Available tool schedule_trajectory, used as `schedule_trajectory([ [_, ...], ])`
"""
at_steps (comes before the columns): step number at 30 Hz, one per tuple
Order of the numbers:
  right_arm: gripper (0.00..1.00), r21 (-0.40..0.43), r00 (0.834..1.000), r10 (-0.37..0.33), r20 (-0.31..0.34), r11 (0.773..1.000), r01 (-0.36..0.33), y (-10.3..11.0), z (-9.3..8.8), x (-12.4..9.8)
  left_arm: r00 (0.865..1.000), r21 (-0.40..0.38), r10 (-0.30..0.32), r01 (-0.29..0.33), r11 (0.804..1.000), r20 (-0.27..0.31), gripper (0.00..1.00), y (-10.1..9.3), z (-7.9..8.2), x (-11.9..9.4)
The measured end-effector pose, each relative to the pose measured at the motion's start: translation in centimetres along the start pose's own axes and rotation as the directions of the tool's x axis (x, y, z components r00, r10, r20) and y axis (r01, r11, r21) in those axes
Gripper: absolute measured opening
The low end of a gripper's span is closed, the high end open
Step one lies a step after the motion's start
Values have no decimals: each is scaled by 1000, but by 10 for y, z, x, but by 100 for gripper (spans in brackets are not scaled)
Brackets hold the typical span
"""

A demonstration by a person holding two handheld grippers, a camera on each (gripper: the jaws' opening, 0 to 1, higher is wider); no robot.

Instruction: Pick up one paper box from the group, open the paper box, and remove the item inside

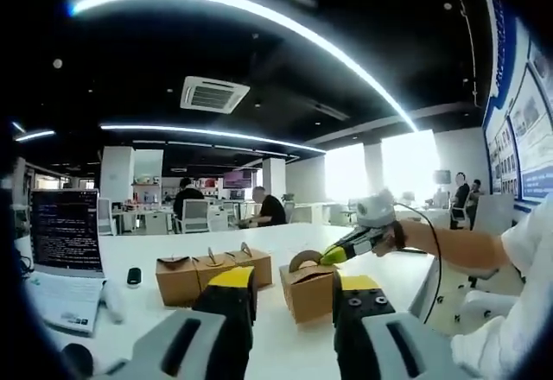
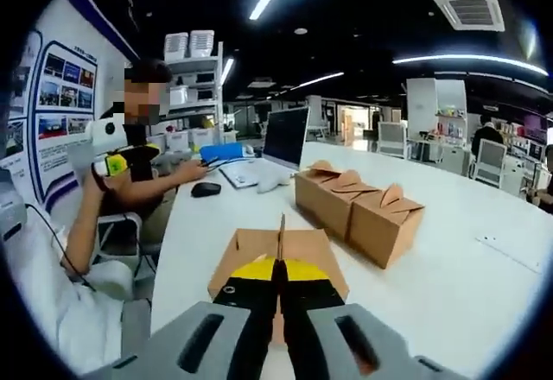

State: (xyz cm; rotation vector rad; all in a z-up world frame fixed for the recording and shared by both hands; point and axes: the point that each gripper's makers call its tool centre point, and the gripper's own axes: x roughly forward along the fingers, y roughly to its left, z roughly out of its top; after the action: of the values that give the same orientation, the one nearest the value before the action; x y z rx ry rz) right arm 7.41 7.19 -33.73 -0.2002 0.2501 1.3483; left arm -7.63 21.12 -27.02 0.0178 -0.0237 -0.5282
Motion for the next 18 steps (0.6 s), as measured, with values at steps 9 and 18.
schedule_trajectory([
  [9,3,-45,999,41,-36,998,-43,7,-8,2,1000,2,-7,7,1000,-5,36,-2,-1,1],
  [18,3,-29,999,42,-28,999,-43,6,-12,1,1000,2,-10,10,1000,-8,36,-3,-2,1],
])
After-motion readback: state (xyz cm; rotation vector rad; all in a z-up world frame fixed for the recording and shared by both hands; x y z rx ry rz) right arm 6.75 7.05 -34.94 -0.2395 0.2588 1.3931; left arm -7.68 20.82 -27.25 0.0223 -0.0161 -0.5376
